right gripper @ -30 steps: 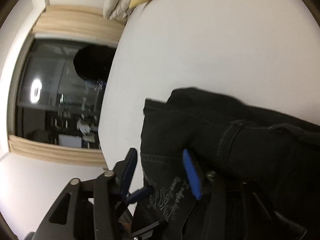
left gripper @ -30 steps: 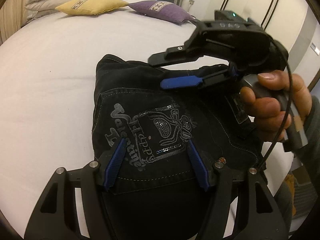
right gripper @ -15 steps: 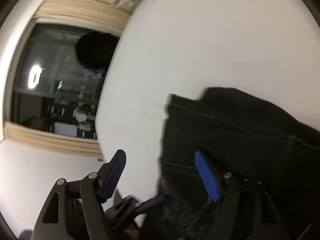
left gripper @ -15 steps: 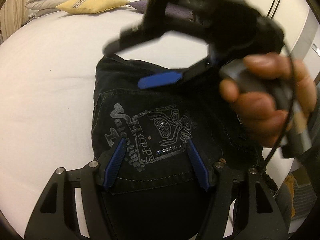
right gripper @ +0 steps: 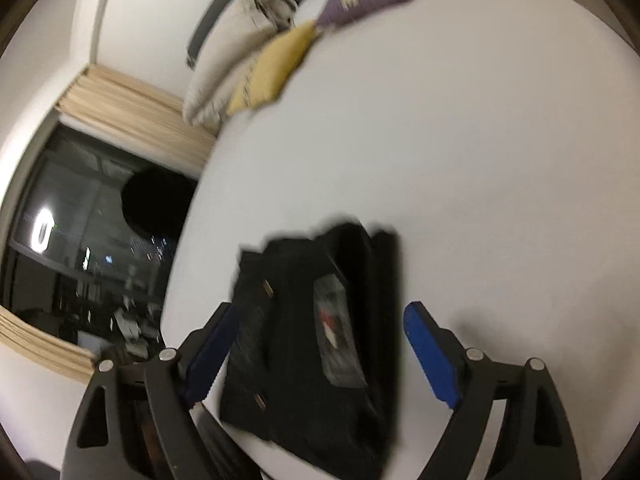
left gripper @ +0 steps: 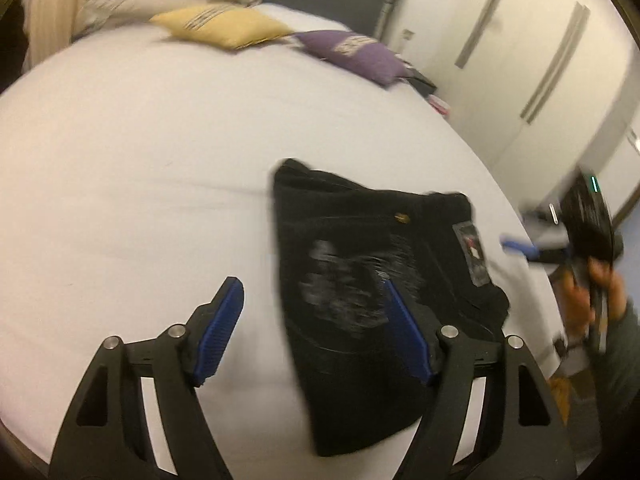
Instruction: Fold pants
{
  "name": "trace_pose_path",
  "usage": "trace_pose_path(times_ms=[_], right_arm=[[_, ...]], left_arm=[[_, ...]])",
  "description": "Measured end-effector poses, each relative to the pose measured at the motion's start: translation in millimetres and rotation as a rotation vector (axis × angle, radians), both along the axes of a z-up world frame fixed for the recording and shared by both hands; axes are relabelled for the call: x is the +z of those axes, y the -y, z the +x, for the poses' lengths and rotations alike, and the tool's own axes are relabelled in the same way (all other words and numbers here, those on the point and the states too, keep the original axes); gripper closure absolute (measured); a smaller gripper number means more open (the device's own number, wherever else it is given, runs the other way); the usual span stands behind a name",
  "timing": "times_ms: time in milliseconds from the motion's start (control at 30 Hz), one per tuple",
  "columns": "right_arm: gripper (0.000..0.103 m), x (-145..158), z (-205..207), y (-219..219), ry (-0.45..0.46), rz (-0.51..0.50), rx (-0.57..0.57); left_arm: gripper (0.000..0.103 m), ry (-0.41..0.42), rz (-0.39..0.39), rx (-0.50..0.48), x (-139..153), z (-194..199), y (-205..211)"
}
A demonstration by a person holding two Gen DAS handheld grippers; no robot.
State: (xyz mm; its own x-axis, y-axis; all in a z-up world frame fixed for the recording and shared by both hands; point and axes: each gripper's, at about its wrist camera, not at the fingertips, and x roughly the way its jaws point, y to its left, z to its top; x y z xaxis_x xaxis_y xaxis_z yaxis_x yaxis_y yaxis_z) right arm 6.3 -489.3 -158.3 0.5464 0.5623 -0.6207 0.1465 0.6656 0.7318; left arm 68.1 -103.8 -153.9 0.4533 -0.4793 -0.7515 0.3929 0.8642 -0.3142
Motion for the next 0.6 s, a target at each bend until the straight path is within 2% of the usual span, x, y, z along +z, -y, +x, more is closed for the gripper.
trace_pose_path(times_ms=[100, 167, 233, 367, 400, 433, 467, 500, 533, 600], right_arm=[[0.016, -23.2, -11.5, 5.3, -0.078, 0.011, 0.005], [0.016, -39.3, -9.0, 4.6, -0.105, 0.065, 0.005], [0.016, -45.8, -4.4, -5.1, -0.111, 0.076, 0.024], [0.018, -51.0, 6.0, -23.9, -0.115, 0.074, 0.095], [0.021, -54.3, 8.2, -24.6, -0.124, 0.09, 0.096], [0.029, -56.0, 8.0, -23.0, -0.134, 0.1, 0.096], [0.037, -57.4, 7.9, -21.8, -0.145, 0.101, 0.098], [0.043, -57.9, 8.8, -22.8, -0.154, 0.09, 0.108], [0.057, -56.2, 8.1, -23.5, -0.164, 0.056, 0.116], [0.065, -50.6, 5.6, -24.9, -0.161, -0.001, 0.129]], left_arm=[[0.032, -0.09, -0.012, 0.018, -14.5, 26.4, -12.3], [0.032, -0.166, -0.025, -0.001, -29.8, 38.7, -12.3], [0.032, -0.226, -0.014, -0.041, -42.1, 45.9, -2.1], [0.032, -0.262, 0.0, -0.107, -55.9, 48.9, 16.2], [0.032, -0.272, -0.009, -0.119, -57.9, 48.8, 18.8], [0.032, -0.282, -0.024, -0.127, -59.2, 48.3, 20.7], [0.037, -0.289, -0.045, -0.137, -59.9, 49.1, 21.8], [0.048, -0.289, -0.043, -0.137, -59.9, 49.9, 23.4], [0.052, -0.289, -0.034, -0.137, -59.4, 50.4, 24.6], [0.069, -0.286, -0.027, -0.145, -57.7, 51.7, 26.1]])
